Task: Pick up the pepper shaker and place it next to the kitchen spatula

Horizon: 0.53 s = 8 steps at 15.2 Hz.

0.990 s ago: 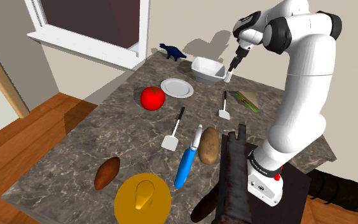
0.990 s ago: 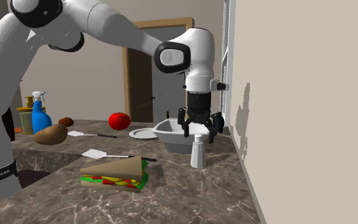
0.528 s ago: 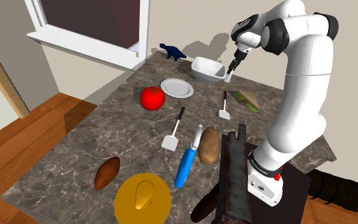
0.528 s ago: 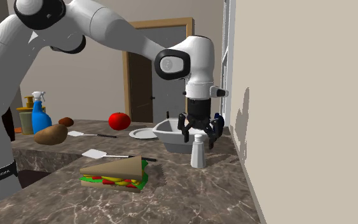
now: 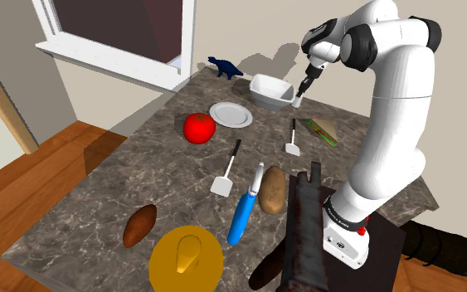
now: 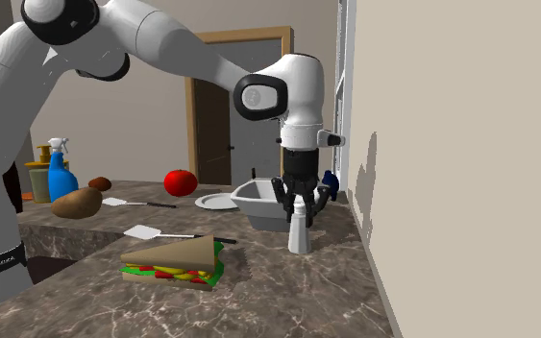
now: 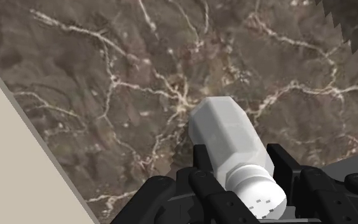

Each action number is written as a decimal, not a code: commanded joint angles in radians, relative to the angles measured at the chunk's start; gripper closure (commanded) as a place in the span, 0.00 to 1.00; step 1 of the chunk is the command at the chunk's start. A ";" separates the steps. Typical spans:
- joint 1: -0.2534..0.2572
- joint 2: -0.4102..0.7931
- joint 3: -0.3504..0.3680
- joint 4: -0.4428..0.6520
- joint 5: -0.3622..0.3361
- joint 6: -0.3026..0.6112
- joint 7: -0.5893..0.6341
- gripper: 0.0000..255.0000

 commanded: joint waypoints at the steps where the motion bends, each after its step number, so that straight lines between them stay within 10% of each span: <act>1: 0.000 0.000 0.000 0.000 0.000 0.000 0.000 1.00; 8: 0.005 -0.018 -0.009 0.015 -0.015 -0.030 0.011 1.00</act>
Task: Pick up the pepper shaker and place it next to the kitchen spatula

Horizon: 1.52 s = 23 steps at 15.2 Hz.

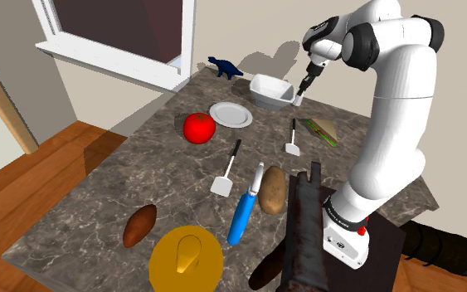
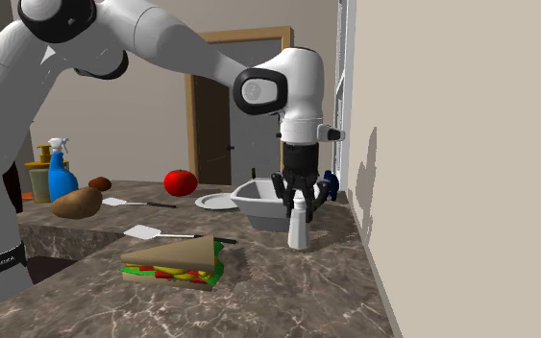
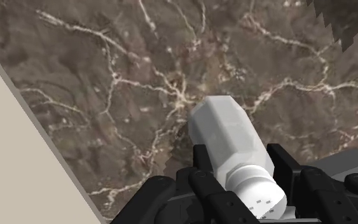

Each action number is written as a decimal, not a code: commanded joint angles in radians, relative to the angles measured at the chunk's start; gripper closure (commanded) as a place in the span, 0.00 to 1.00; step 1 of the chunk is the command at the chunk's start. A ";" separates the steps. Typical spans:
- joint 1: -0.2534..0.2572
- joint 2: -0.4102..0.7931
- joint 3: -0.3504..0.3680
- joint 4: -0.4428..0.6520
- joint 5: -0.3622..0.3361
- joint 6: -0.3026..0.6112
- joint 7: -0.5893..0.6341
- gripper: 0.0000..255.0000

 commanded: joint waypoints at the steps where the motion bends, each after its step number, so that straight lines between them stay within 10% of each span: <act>1: 0.001 -0.009 -0.005 0.012 -0.008 -0.019 0.006 1.00; 23: -0.001 -0.084 -0.042 0.208 -0.078 -0.269 0.072 1.00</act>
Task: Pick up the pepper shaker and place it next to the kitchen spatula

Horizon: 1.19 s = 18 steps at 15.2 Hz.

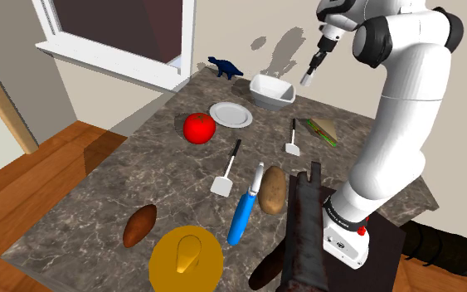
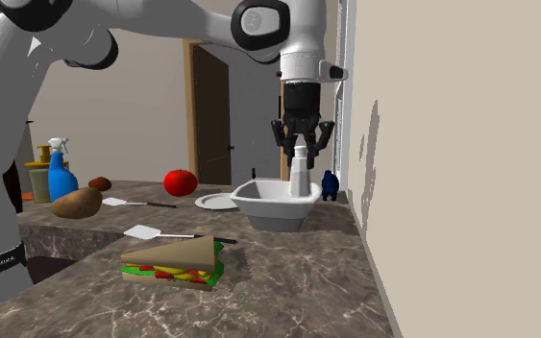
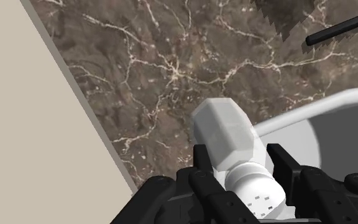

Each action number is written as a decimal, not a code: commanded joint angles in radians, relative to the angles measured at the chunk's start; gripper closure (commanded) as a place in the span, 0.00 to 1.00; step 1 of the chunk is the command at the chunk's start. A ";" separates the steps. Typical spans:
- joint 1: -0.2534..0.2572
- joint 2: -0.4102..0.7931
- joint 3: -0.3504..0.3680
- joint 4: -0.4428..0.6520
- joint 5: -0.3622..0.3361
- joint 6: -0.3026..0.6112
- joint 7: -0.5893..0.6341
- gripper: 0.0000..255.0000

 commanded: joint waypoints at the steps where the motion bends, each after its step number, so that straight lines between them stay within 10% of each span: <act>1: -0.005 0.001 -0.001 0.030 -0.002 -0.029 0.004 1.00; 9: -0.023 0.003 -0.005 0.131 -0.005 -0.125 0.019 1.00; 18: 0.236 -0.304 0.014 -0.229 -0.199 0.020 0.257 1.00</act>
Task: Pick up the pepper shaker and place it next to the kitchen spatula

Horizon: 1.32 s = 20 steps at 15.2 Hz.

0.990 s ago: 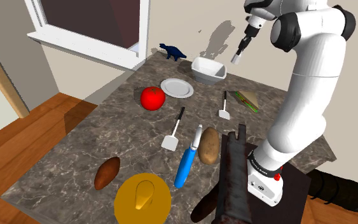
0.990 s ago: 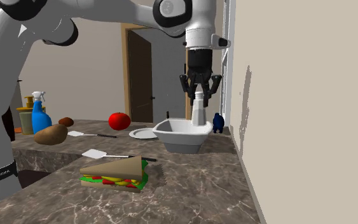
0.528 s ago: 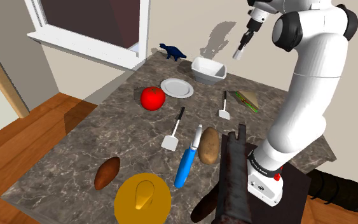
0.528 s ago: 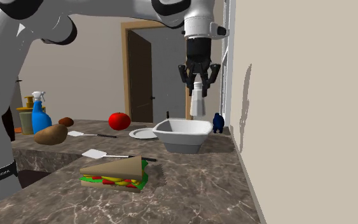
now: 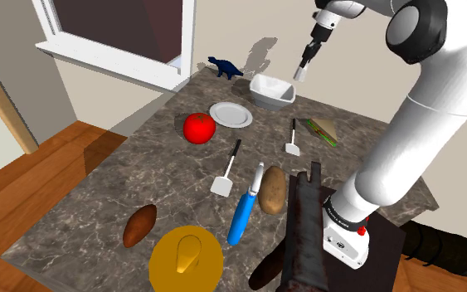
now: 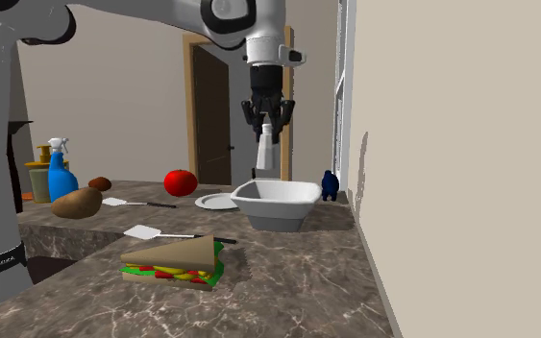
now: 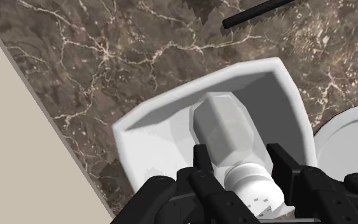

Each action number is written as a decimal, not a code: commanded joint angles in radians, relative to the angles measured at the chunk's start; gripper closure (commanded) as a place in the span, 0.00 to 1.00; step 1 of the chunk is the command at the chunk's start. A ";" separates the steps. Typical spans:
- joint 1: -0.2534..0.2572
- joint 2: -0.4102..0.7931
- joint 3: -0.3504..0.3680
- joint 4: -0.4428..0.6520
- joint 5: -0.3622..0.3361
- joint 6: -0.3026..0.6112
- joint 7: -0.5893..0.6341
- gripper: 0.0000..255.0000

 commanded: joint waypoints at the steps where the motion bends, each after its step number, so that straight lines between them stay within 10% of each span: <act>1: 0.044 -0.060 0.017 -0.061 -0.042 0.022 0.065 1.00; 20: 0.256 -0.361 0.308 -0.378 -0.203 0.111 0.612 1.00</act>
